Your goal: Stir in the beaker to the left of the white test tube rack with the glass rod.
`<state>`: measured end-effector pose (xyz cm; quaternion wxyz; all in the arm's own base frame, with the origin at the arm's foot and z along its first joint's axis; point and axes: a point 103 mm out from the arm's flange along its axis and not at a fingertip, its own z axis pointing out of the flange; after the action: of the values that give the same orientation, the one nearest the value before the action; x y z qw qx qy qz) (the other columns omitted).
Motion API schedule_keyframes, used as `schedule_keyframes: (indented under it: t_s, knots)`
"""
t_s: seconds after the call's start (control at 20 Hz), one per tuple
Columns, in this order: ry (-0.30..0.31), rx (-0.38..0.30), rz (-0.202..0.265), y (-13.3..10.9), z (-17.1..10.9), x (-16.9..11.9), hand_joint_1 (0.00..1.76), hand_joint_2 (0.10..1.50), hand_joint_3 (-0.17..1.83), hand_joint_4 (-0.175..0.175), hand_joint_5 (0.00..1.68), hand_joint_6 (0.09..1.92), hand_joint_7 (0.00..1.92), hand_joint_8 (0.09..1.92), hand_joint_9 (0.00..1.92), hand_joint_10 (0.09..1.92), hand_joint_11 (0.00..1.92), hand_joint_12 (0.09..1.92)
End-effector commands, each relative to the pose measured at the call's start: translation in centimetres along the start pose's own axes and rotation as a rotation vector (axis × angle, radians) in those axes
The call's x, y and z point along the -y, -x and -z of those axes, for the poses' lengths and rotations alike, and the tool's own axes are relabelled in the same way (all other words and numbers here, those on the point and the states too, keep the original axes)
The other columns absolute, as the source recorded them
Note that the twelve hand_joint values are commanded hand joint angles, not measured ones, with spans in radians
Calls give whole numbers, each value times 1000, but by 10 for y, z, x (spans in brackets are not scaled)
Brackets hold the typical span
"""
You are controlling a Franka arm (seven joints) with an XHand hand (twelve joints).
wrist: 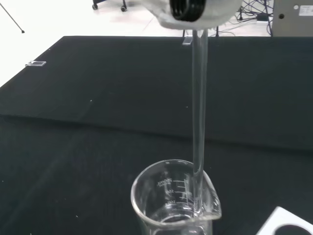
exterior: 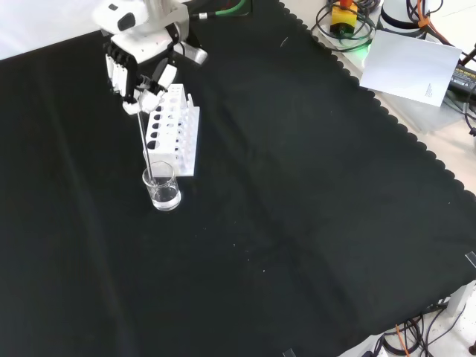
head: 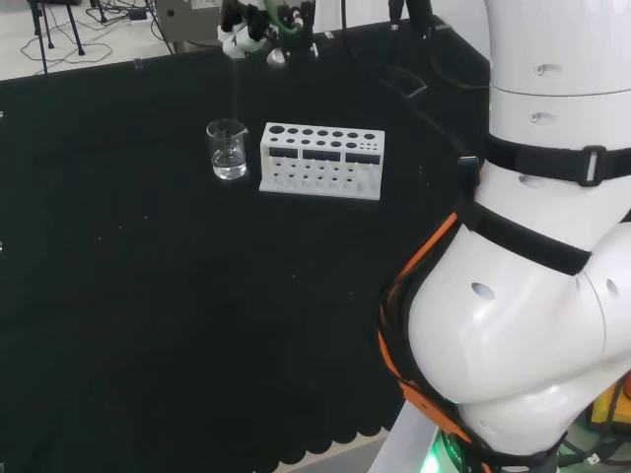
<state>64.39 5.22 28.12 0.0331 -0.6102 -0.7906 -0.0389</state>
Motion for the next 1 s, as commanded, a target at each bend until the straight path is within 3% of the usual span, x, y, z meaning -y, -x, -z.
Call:
schedule_keyframes:
  t_s: [0.05,0.6,0.8,1.0]
  knots:
    - [1,16,-22,-4,10,25,1301,984,122,-175,1210,310,1154,1051,1758,696,1351,886]
    - [1,2,45,-50,2,3,1301,986,118,-175,1211,307,1155,1049,1760,696,1351,882]
    - [-2,-12,58,-46,-5,-11,1301,987,116,-175,1212,305,1155,1049,1760,696,1350,880]
    - [4,-16,37,-26,-3,-18,1301,988,115,-175,1212,304,1155,1049,1759,696,1349,878]
